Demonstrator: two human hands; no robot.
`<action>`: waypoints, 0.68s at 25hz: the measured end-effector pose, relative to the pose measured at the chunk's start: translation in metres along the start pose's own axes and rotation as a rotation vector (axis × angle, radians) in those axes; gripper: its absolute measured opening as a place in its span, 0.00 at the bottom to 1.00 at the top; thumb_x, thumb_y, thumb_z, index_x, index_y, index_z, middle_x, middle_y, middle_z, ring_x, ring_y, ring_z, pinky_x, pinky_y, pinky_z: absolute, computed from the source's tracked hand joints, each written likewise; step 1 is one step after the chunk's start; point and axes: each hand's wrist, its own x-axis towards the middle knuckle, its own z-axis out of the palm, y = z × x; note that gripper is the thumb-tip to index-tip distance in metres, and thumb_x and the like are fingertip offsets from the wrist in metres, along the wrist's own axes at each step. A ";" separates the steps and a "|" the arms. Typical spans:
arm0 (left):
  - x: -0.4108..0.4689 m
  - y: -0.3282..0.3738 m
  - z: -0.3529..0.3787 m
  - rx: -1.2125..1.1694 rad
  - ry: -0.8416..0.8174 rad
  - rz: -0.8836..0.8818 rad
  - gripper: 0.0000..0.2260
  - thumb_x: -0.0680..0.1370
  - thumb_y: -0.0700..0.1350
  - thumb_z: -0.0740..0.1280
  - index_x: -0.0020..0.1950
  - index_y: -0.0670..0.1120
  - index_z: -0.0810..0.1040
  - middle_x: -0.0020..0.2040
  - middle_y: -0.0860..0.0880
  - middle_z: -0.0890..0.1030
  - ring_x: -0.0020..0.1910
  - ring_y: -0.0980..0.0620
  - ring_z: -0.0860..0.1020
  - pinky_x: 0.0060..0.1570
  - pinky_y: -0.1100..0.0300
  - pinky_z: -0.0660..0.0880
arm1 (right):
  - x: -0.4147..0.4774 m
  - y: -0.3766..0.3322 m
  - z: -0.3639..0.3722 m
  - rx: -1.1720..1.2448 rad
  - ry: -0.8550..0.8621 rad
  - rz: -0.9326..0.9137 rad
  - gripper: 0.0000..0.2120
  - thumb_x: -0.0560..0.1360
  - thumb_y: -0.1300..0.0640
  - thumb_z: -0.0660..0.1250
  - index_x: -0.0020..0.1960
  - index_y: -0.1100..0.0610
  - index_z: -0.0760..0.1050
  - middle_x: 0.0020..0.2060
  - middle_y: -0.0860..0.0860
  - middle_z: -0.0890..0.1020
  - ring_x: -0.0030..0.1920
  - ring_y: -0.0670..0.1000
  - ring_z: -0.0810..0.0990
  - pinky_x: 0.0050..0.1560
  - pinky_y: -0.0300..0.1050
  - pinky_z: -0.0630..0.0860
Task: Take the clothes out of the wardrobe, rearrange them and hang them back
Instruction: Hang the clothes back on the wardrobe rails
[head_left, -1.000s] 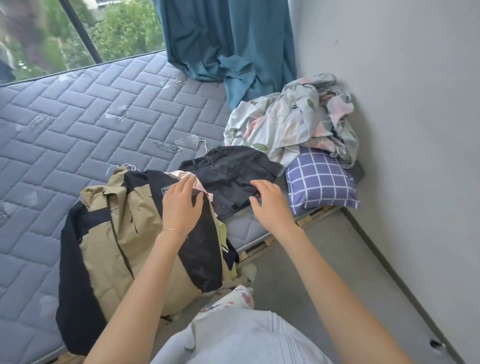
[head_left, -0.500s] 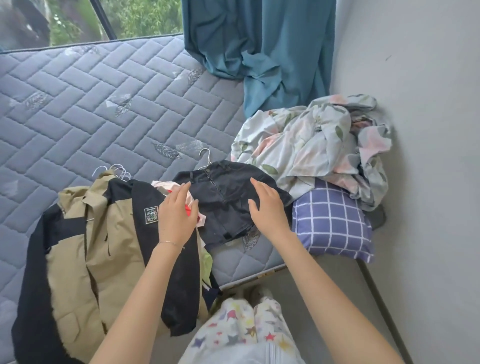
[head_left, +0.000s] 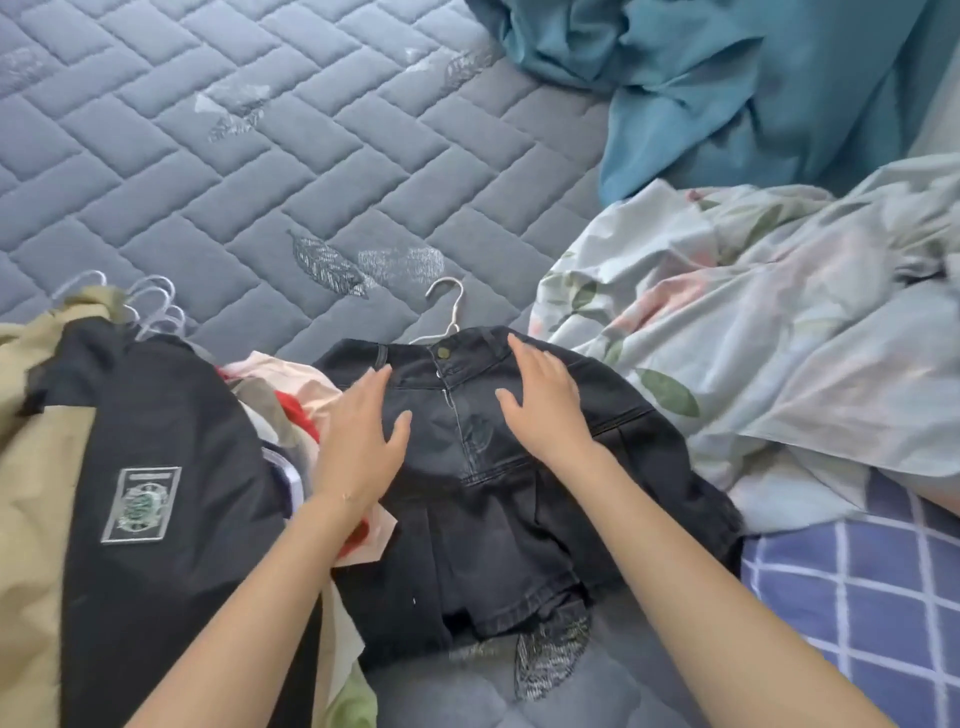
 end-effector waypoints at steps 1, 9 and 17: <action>0.012 -0.011 0.011 0.052 0.010 -0.017 0.27 0.79 0.48 0.65 0.76 0.44 0.62 0.75 0.42 0.64 0.75 0.44 0.60 0.74 0.48 0.57 | 0.015 0.008 0.012 -0.094 -0.006 -0.022 0.32 0.80 0.50 0.60 0.79 0.52 0.50 0.77 0.53 0.57 0.77 0.55 0.52 0.76 0.57 0.50; 0.070 -0.070 0.035 0.225 0.032 -0.163 0.31 0.80 0.55 0.61 0.78 0.41 0.56 0.77 0.38 0.59 0.76 0.40 0.57 0.73 0.47 0.55 | 0.055 0.038 0.053 -0.469 0.121 -0.042 0.36 0.77 0.34 0.57 0.75 0.57 0.58 0.69 0.56 0.68 0.67 0.60 0.66 0.65 0.56 0.63; 0.064 -0.061 0.023 0.237 0.072 -0.026 0.20 0.80 0.53 0.63 0.66 0.41 0.72 0.62 0.39 0.76 0.65 0.40 0.71 0.66 0.46 0.62 | 0.007 0.021 0.023 -0.033 0.316 -0.099 0.14 0.76 0.45 0.67 0.49 0.56 0.75 0.44 0.49 0.77 0.51 0.53 0.73 0.43 0.45 0.66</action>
